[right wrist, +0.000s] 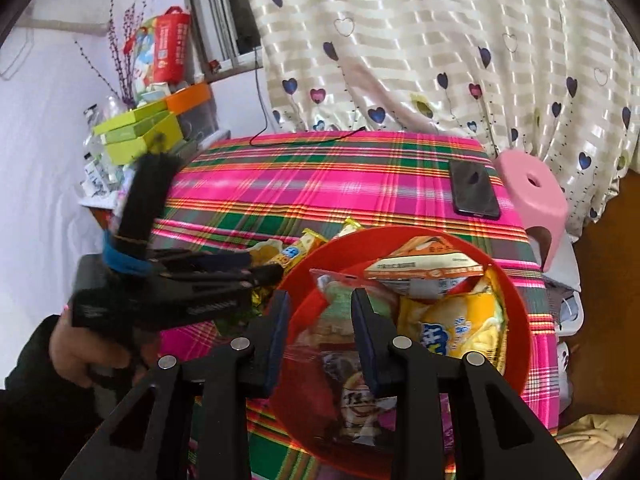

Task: Organize snacks
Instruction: 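Lower the left tool onto the second yellow wafer bar and grasp it, then lift the held bar over the basket and open the left tool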

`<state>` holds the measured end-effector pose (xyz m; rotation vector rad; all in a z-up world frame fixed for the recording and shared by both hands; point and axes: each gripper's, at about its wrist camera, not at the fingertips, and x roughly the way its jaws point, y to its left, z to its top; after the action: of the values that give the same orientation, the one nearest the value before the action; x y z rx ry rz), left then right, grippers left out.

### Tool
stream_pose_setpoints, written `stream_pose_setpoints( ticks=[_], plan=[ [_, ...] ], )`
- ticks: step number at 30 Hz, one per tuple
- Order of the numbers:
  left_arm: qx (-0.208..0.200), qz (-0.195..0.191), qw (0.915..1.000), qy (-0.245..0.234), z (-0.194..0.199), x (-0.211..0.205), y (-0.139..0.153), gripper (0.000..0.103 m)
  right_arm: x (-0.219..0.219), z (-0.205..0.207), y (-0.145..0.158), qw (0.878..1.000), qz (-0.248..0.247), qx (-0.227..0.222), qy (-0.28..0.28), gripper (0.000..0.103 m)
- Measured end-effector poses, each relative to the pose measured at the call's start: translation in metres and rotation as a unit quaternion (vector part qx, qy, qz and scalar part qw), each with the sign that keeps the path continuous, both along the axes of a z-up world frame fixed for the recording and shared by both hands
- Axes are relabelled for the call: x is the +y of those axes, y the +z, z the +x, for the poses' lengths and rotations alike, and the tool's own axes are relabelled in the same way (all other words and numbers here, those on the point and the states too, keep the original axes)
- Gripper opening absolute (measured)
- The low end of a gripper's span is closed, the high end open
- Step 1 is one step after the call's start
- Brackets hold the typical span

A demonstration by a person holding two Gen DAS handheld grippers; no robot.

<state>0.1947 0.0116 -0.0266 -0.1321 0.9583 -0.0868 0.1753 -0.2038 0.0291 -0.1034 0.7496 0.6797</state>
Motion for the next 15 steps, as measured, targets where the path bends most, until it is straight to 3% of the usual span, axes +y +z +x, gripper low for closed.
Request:
stream_pose_setpoints(
  ticks=[7,15],
  plan=[
    [-0.02,0.016,0.9996,0.009,-0.007,0.0,0.003,0.025,-0.012,0.006,-0.006,1.0,0.007,0.01,-0.01,0.029],
    [-0.07,-0.002,0.9973,0.023,-0.034,0.004,0.031,0.025,-0.029,0.004,0.0,0.999,0.02,0.004,-0.028,0.029]
  ],
)
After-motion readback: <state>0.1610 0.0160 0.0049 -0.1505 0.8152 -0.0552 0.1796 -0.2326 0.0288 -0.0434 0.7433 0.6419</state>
